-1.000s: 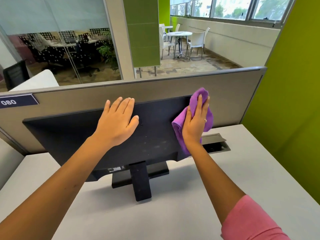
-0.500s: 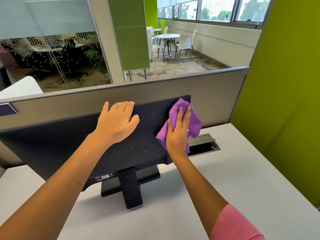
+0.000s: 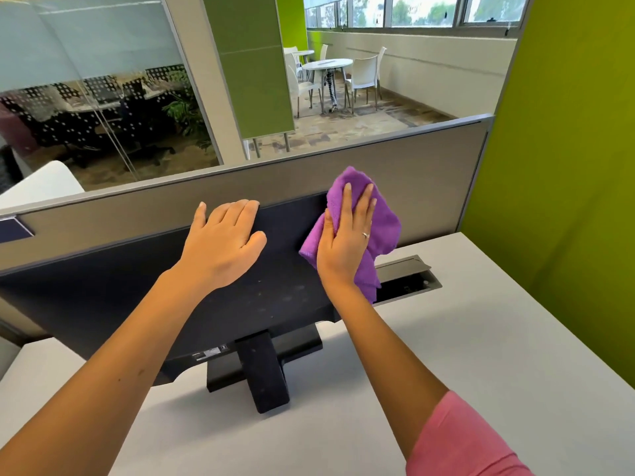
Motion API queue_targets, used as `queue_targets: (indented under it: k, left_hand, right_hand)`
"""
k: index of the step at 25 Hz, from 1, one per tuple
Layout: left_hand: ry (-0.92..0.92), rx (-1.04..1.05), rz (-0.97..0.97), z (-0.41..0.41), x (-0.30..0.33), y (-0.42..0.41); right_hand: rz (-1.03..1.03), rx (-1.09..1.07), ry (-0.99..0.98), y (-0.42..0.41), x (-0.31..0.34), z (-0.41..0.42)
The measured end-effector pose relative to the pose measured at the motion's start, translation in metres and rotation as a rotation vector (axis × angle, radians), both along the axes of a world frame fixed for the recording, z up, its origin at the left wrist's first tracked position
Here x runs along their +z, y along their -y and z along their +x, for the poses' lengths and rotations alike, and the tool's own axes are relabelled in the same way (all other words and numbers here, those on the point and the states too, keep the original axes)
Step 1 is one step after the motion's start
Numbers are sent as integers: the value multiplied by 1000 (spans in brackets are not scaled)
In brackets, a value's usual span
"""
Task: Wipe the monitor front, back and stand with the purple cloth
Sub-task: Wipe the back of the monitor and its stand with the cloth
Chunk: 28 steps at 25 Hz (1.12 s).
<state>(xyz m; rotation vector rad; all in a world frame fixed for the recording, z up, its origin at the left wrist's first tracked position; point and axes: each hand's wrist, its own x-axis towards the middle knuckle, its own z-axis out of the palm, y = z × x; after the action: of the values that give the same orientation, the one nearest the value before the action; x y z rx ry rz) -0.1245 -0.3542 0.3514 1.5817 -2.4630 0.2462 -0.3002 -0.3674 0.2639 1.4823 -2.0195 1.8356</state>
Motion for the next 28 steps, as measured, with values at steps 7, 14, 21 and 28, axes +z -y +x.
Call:
queue_targets:
  k: [7, 14, 21, 28]
  left_hand:
    - [30, 18, -89, -3, -13, 2]
    - [24, -6, -72, 0, -11, 2]
    - [29, 0, -62, 1, -10, 4]
    - [24, 10, -68, -3, -11, 3]
  right_hand:
    - [114, 28, -170, -20, -66, 30]
    - [350, 68, 861, -22, -132, 17]
    - [158, 32, 598, -3, -63, 5]
    - [178, 63, 448, -20, -85, 34]
